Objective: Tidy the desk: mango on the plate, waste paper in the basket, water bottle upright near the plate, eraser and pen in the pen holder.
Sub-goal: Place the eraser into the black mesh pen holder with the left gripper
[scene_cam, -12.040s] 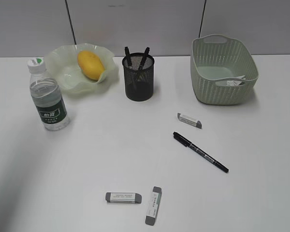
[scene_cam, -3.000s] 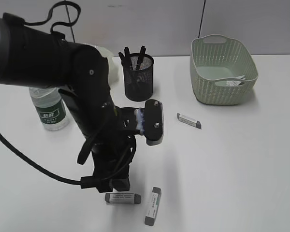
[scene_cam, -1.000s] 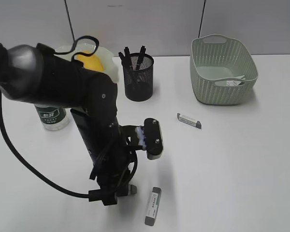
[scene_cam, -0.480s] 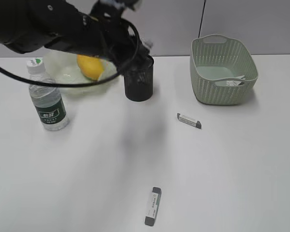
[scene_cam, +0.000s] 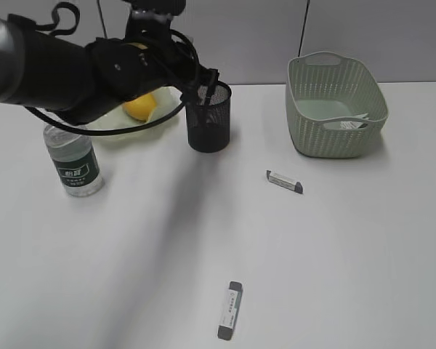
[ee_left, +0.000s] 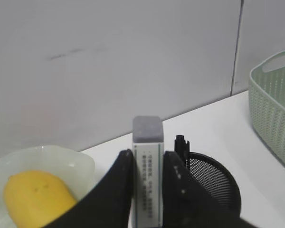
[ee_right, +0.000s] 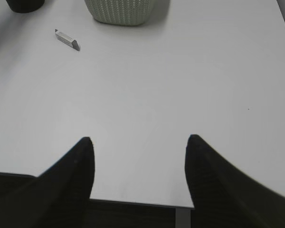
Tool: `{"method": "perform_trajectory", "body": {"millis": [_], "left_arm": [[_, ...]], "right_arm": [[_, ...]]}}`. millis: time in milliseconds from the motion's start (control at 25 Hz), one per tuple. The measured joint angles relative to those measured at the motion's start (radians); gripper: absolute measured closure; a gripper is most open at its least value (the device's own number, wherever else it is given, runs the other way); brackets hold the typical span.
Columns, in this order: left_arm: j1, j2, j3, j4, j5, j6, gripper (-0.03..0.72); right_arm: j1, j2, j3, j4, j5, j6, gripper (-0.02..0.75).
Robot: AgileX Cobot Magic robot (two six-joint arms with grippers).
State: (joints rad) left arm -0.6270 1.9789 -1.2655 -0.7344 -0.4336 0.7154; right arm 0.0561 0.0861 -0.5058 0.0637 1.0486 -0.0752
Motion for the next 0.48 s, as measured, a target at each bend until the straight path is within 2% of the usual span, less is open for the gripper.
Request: {"method": "perform_trajectory", "body": {"millis": [280,400,480], "left_arm": [[0.000,0.049,0.000,0.224,-0.023,-0.217,0.547],[0.000,0.076,0.000,0.314,-0.036,-0.267,0.547],[-0.001,0.090,0.000,0.338,-0.055,-0.280,0.547]], "right_arm": [[0.000,0.000,0.000,0.000,0.000,0.001,0.260],[0.000,0.000,0.000,0.000,0.000,0.003,0.259],[0.000,0.000,0.000,0.000,0.000,0.003,0.259]]}}
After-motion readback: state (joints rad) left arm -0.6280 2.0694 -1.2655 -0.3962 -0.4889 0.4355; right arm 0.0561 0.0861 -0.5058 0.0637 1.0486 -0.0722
